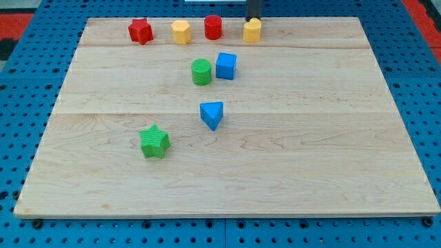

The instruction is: Adjust the red circle on the right side of hexagon

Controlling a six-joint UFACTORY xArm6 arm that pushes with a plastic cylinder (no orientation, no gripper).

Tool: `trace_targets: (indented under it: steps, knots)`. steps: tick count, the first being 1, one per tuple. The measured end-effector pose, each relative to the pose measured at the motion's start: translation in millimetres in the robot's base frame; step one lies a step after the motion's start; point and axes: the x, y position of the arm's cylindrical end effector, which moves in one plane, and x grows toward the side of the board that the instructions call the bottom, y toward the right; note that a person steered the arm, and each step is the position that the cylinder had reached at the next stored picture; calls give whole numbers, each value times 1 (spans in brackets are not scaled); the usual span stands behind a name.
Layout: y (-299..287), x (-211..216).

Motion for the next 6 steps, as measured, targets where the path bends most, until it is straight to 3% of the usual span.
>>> trace_targets:
  steps: [2,3,6]
  knots:
    - [-21,3]
    - [-2,2]
    - [-66,0]
